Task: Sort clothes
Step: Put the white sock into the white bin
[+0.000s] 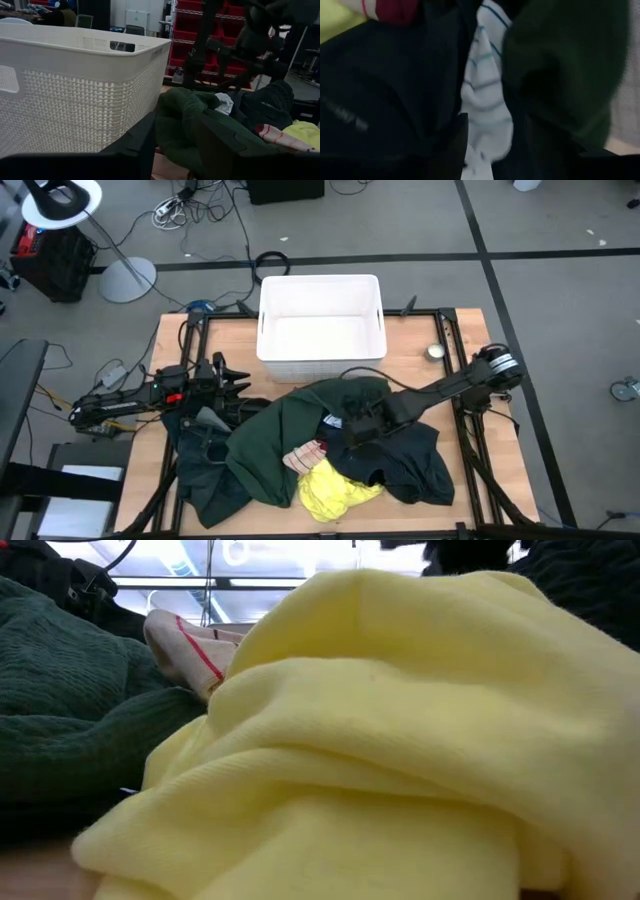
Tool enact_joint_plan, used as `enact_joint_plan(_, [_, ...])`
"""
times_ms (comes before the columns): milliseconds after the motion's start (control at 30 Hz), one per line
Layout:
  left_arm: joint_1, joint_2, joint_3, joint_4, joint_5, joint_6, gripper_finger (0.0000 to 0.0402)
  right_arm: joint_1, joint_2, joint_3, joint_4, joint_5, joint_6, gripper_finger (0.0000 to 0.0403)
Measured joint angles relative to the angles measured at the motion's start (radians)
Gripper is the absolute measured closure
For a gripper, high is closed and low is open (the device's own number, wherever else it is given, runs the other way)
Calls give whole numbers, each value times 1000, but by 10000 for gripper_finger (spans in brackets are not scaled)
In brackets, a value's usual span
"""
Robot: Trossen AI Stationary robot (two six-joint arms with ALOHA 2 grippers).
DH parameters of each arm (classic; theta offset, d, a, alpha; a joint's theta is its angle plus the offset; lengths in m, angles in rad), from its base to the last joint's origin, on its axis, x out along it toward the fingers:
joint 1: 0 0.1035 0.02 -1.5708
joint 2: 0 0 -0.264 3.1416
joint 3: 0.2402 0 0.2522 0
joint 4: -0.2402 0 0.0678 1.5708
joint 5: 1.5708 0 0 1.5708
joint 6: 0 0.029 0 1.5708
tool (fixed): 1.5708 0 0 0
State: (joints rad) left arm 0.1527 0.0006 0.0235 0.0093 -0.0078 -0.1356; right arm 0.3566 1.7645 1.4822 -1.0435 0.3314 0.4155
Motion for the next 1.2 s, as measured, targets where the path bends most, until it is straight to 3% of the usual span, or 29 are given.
enact_joint_plan(267, [0, 0, 0, 0, 0, 0, 264, -88, 78, 0, 105, -97, -62, 248])
enact_joint_plan(333, [0, 0, 0, 0, 0, 0, 264, -108, 87, -1, 121, -127, -61, 280])
enact_joint_plan(433, [0, 0, 0, 0, 0, 0, 264, -124, 74, -1, 143, -143, -51, 364])
enact_joint_plan(500, [0, 0, 0, 0, 0, 0, 264, -127, 39, 0, 147, -155, -39, 390])
enact_joint_plan(833, [0, 0, 0, 0, 0, 0, 264, -128, -117, 158, 29, -127, -61, 401])
enact_joint_plan(1067, [0, 0, 0, 0, 0, 0, 264, -143, -114, 151, -63, -223, -104, 396])
enact_joint_plan(1200, [0, 0, 0, 0, 0, 0, 264, -142, -114, 115, -54, -226, -82, 367])
